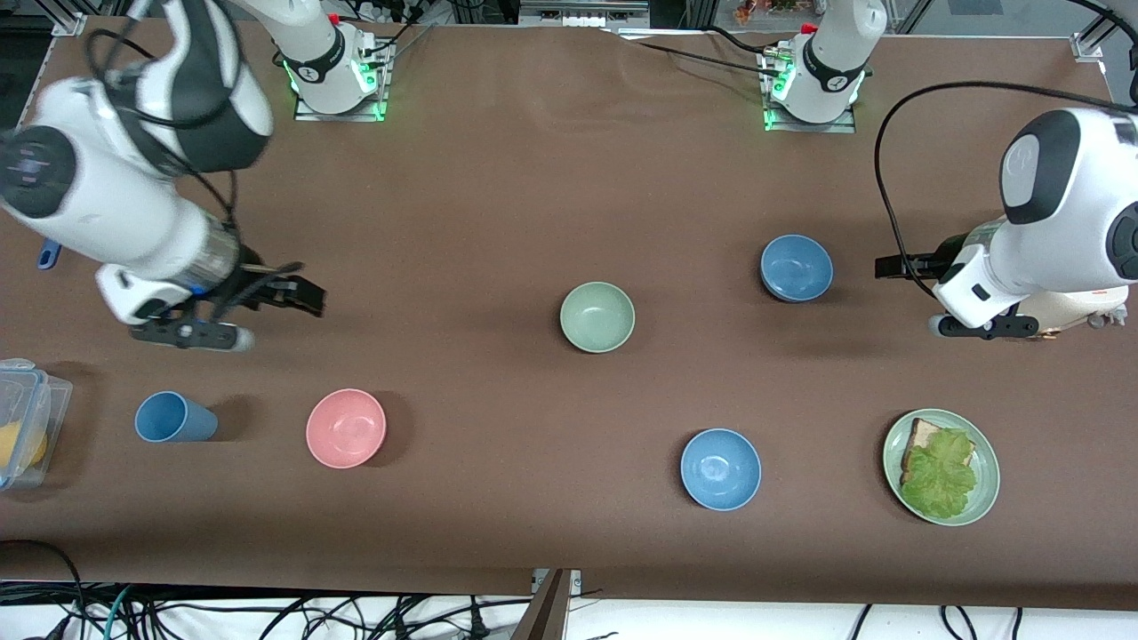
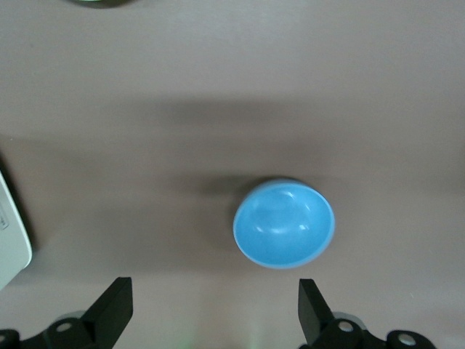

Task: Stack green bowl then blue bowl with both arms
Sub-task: 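Release the green bowl and withdraw the right gripper while the left gripper reaches out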

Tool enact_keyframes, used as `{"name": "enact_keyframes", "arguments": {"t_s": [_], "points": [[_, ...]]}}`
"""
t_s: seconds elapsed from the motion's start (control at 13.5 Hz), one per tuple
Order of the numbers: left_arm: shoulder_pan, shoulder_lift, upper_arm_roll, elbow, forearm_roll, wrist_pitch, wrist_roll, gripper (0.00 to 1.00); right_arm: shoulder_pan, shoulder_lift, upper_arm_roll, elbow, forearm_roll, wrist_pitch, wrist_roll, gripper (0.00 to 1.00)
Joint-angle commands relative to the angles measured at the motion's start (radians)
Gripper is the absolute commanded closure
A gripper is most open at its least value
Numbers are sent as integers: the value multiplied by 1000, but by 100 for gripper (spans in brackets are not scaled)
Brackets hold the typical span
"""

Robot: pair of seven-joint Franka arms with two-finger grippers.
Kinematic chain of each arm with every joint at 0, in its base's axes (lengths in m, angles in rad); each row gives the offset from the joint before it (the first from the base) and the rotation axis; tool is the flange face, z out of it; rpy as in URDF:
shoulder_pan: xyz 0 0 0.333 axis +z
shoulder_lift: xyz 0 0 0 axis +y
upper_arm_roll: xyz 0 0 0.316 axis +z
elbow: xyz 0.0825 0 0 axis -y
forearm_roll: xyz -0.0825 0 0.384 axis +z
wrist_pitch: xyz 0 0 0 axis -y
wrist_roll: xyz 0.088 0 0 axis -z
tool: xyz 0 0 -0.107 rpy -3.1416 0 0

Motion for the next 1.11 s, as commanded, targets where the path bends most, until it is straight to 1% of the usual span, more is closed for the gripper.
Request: {"name": "enact_keyframes", "arguments": {"t_s": [0.0,0.22,0.3,0.44,0.67,0.81,0.89,0.96,1.04], "points": [[17,-60,-3,-163,15,140,11,0,2,-83,-18,-30,8,-84,-54,1],[25,-93,-4,-341,1,337,66,0,2,-144,-58,-30,-1,-162,-58,1],[30,-100,-3,-385,-32,387,72,1,2,-160,-60,-32,-3,-179,-65,1],[36,-107,-3,-468,-103,483,149,1,2,-183,-70,-35,-21,-214,-72,1],[39,-104,-3,-525,-212,551,252,2,1,-195,-63,-47,-47,-221,-100,1],[37,-102,-3,-576,-230,631,290,5,-19,-198,-60,-59,-49,-219,-109,1],[37,-102,-4,-597,-230,664,310,7,-86,-203,-4,-64,-49,-215,-135,1],[37,-102,-4,-613,-232,691,330,7,-196,-209,96,-70,-47,-210,-153,1],[37,-100,-4,-629,-246,717,344,7,-235,-215,135,-71,-47,-212,-155,1]]}}
